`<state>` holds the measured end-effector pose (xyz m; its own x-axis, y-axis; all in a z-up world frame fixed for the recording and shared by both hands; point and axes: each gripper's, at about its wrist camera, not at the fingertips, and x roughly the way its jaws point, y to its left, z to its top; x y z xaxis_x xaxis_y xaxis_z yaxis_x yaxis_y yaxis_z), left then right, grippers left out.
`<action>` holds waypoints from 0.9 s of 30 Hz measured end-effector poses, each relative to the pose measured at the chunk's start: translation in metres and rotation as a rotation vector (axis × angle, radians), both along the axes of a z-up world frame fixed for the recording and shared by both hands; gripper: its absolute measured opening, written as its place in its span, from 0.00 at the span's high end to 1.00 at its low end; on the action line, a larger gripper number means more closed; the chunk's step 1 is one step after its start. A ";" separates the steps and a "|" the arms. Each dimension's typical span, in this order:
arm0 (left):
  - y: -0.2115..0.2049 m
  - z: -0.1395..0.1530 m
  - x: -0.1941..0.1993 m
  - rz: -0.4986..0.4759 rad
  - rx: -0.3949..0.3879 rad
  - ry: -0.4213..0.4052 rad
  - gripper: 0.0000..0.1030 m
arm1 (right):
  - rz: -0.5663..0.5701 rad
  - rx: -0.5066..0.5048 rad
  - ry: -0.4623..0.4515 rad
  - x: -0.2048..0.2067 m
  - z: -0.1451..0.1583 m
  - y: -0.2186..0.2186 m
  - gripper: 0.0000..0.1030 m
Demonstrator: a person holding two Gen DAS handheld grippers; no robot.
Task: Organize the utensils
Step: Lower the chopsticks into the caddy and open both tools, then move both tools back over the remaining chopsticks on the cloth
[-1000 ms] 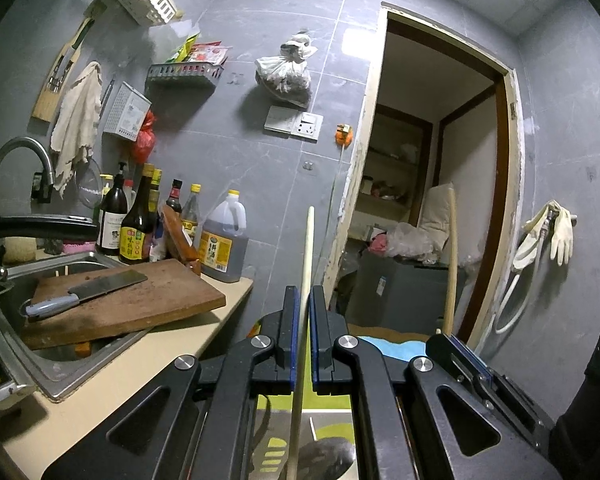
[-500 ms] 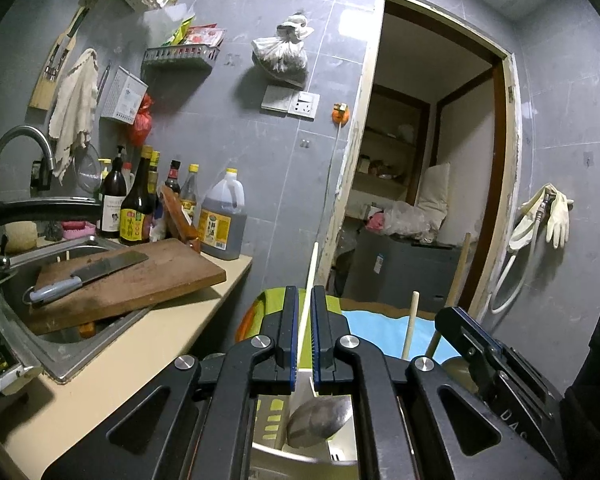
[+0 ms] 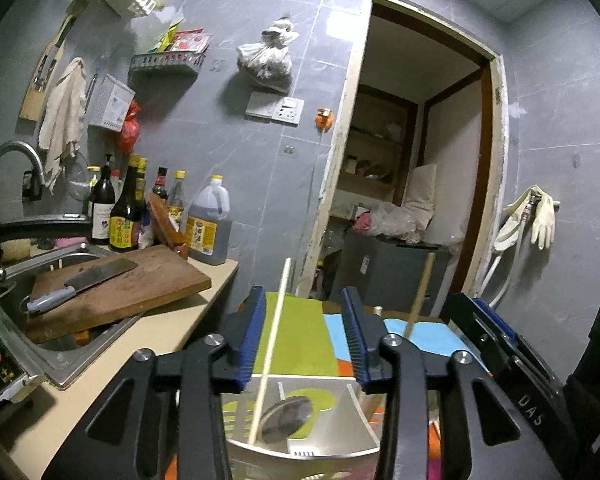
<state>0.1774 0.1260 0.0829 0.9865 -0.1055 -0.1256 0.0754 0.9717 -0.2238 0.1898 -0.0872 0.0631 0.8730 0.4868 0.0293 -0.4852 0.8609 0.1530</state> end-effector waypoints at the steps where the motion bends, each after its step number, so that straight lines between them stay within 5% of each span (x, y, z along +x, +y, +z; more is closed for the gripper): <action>1: -0.003 0.002 -0.001 -0.005 0.002 -0.004 0.62 | -0.012 0.002 -0.001 -0.001 0.003 -0.006 0.48; 10: -0.035 0.014 -0.007 -0.045 0.009 -0.024 0.39 | -0.122 -0.002 -0.010 -0.011 0.018 -0.064 0.25; 14: -0.054 0.017 -0.010 -0.072 0.008 -0.019 0.19 | -0.151 -0.029 -0.019 -0.017 0.024 -0.085 0.16; 19: -0.078 0.015 -0.011 -0.098 0.020 -0.005 0.11 | -0.199 -0.057 -0.021 -0.025 0.027 -0.114 0.02; 27: -0.126 0.001 -0.012 -0.136 0.067 0.050 0.10 | -0.247 -0.093 0.027 -0.028 0.020 -0.151 0.00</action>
<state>0.1653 0.0004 0.0839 0.9559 -0.2278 -0.1853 0.1982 0.9661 -0.1657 0.1621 -0.2383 0.0829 0.9655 0.2585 -0.0308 -0.2556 0.9637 0.0773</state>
